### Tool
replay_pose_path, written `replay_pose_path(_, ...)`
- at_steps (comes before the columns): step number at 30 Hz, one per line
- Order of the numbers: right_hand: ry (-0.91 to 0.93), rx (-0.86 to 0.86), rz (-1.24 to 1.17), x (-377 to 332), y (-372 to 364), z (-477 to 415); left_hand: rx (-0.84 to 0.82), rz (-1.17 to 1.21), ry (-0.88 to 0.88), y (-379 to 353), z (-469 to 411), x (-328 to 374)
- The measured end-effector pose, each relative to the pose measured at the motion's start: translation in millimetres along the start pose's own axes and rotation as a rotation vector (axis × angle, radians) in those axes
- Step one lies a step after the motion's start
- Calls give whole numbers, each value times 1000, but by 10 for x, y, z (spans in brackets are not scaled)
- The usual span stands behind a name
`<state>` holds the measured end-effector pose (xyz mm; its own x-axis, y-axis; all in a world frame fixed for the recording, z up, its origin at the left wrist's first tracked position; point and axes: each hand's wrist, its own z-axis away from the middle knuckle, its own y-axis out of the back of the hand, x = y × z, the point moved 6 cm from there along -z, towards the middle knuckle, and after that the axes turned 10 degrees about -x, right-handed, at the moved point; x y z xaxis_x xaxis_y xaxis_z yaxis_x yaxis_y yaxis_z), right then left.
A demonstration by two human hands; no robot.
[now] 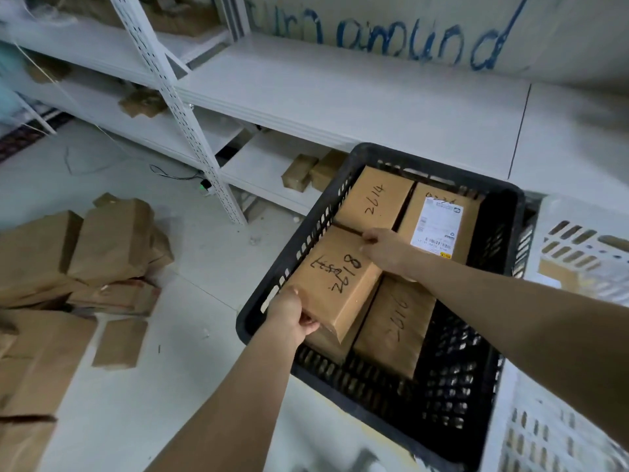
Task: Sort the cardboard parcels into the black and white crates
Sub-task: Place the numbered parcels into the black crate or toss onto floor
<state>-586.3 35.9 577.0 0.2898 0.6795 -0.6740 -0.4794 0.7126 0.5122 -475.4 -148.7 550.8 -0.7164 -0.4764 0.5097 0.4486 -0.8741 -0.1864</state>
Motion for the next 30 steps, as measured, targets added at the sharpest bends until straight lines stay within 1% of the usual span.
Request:
replay_pose_path(4,13,-7,-44,25,-42,-87,16,35,13,-19,-91,-36)
replay_pose_path(8,40,-20,0,7,-75,-94,-2,48,24,-18,-102,-60)
replay_pose_path(12,82,-15,62,-123,-27,13,-18,5,61,-35,36,-7)
replay_pose_path(16,169,18,70,-375,145,231,-25,-104,68,-128,347,192)
replay_pose_path(18,223,39,56,-549,259,395,-30,-162,-18,-243,568,386)
replay_pose_path(21,298,86,19,-834,482,724,-76,-224,-229,-521,968,746)
replay_pose_path(23,347,133,24,-1033,658,986,-152,-240,-360,-736,1247,947)
replay_pose_path(26,403,221,-22,-1259,945,1431,-250,-325,-521,-1029,1628,1152)
replay_pose_path(30,401,395,-39,-1357,1287,2071,-434,-395,-634,-1404,2071,1253)
